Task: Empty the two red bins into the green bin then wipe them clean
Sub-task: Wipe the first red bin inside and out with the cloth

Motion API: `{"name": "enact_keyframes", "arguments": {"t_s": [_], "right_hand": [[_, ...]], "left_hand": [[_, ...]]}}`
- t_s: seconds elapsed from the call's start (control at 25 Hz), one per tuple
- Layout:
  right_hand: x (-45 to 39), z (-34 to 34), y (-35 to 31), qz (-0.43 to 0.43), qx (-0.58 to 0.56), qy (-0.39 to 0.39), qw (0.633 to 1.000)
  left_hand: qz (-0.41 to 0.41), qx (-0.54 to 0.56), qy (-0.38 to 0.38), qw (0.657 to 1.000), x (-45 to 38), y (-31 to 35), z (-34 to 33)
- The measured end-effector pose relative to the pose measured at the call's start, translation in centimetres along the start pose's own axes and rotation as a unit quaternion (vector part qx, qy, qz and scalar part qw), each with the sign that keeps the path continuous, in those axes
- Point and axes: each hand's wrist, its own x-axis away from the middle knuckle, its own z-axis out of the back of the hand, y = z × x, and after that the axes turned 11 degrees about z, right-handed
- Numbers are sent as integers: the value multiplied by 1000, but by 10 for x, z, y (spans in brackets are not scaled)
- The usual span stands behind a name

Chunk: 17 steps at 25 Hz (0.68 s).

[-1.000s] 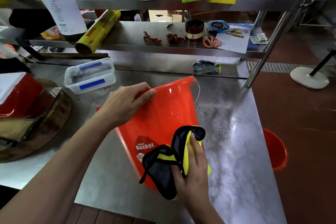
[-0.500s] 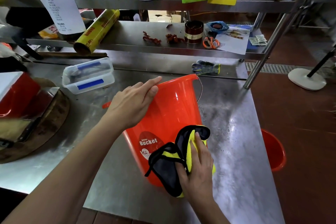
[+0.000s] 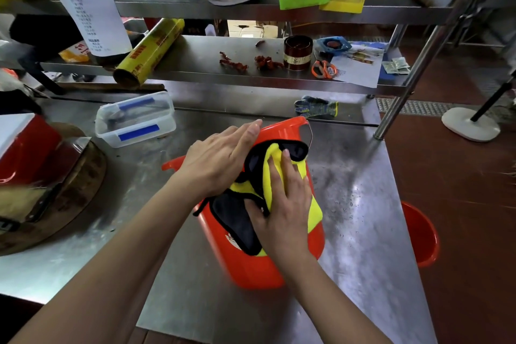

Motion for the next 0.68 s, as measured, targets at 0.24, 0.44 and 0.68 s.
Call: {"name": "enact_keyframes", "arguments": {"t_s": [0.24, 0.44, 0.68], "right_hand": [[-20, -2, -9, 7, 26, 4, 1000], [3, -6, 3, 30, 18, -16, 999], [62, -5, 31, 3, -4, -17, 1000]], "left_hand": [[-8, 13, 4, 1000, 2, 0, -3], [27, 40, 1, 999, -1, -14, 4], [65, 42, 6, 997, -5, -23, 8]]}}
